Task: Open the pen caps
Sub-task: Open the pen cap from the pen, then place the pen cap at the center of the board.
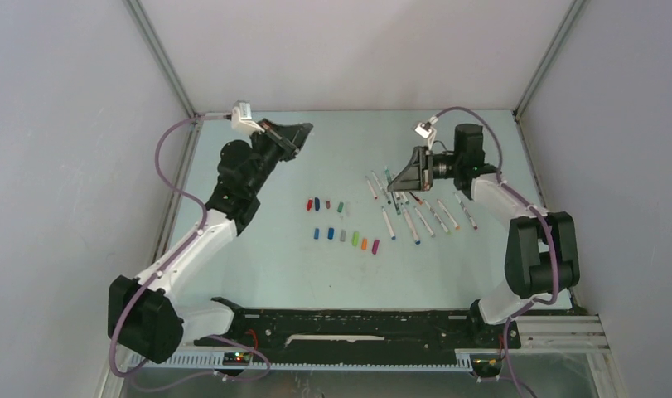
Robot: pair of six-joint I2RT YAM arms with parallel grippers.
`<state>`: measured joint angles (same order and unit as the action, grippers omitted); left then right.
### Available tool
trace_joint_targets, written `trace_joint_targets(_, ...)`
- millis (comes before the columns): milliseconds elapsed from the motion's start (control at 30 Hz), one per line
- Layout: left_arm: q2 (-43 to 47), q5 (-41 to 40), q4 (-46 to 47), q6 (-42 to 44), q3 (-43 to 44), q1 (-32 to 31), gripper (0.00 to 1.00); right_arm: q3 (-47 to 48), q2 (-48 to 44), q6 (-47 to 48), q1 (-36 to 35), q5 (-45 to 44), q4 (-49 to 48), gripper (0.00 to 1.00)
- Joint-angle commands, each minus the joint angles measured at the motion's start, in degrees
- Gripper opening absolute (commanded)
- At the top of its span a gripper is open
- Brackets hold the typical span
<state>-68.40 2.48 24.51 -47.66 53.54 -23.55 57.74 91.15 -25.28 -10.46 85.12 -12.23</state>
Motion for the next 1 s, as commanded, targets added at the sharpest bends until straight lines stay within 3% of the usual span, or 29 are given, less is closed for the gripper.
trace_joint_targets(0, -1.3, 9.3, -12.0, -2.5, -2.6, 0.5, 0.0, 10.1, 1.2, 30.6, 4.1, -13.9, 36.0, 0.0)
trace_joint_targets(167, -10.3, 10.1, -25.8, 2.3, 2.2, -2.7, 0.0, 11.0, 1.9, 33.7, 6.6, -19.1, 38.9, 0.0)
trace_joint_targets(333, -21.2, 3.3, -38.7, 9.6, 12.1, -9.6, 0.0, 11.0, 2.0, 34.3, 7.7, -19.9, 39.3, 0.0)
trace_joint_targets(533, -32.9, -5.1, -48.6, 11.8, 22.9, -14.9, 0.0, 11.1, 2.3, 34.4, 8.7, -19.7, 39.5, 0.0)
trace_joint_targets(733, -41.1, -9.5, -55.4, 13.3, 32.0, -17.2, 0.01, 11.0, 2.4, 34.4, 9.2, -19.2, 39.5, 0.0)
trace_joint_targets(967, -46.4, -9.7, -58.4, 14.5, 36.7, -18.3, 0.03, 11.0, 2.7, 34.4, 9.6, -18.7, 39.4, 0.0)
